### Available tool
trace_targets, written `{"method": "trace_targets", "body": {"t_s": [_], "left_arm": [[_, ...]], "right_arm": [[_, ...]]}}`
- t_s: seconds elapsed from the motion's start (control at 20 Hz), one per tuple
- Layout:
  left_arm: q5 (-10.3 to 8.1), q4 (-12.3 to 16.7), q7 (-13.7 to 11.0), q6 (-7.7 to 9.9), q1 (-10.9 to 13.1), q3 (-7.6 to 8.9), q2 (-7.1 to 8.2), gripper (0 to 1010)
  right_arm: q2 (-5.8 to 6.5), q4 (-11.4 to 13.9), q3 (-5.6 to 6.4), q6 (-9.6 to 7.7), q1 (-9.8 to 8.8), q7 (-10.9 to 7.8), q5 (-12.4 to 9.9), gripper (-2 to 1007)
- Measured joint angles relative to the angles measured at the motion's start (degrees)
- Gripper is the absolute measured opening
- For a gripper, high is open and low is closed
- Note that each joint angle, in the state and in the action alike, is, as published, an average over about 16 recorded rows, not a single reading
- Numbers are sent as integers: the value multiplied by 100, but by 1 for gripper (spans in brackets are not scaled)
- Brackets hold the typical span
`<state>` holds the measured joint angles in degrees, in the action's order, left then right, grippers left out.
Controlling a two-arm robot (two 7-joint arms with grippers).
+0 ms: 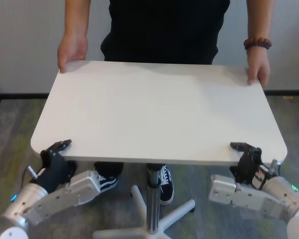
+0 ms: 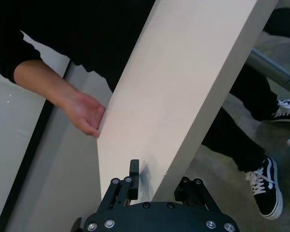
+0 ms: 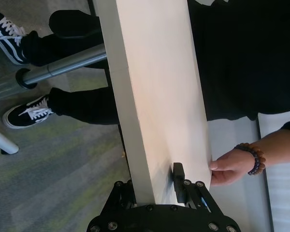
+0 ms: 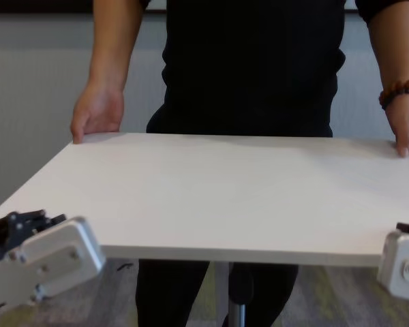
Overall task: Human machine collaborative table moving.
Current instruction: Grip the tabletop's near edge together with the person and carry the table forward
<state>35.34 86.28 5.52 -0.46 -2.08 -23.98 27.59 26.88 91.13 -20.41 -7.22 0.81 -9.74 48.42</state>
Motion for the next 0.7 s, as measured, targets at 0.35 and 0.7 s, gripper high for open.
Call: {"method": "trace_targets", "body": {"t_s": [0.35, 0.7], "left_arm": [[46, -124, -203, -16, -312, -6, -236, 415], [163, -408, -275, -24, -652, -24, -511, 416]], "right_arm": [[56, -231, -62, 146, 366, -183, -131, 359], [148, -530, -152, 264, 730, -305, -209, 359]]}}
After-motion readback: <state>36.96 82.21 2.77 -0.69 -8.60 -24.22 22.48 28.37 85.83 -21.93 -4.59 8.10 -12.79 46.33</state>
